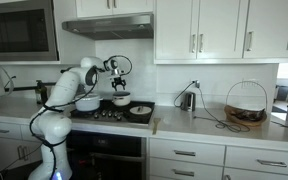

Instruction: Push the white pot backwards

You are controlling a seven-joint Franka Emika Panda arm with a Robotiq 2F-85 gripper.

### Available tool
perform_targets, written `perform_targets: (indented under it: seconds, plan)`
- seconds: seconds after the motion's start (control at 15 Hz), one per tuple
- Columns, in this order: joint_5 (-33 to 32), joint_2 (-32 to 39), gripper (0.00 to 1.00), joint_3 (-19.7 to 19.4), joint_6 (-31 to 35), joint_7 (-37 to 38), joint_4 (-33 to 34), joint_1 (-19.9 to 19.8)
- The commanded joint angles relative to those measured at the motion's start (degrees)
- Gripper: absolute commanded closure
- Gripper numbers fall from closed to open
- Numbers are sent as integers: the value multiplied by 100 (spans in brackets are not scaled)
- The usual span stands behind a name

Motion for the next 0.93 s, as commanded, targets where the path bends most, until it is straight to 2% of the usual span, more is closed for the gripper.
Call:
perform_targets:
  seconds: [0.0,0.4,0.47,0.87]
  plan:
    - [140,-327,0,53,-111,-95,4,-110]
    - [153,-843,0,45,40,-76,-69,-251]
    - [9,-640,0,16,9,-10,33,-154]
    - [2,-609,0,18,8,-9,27,-150]
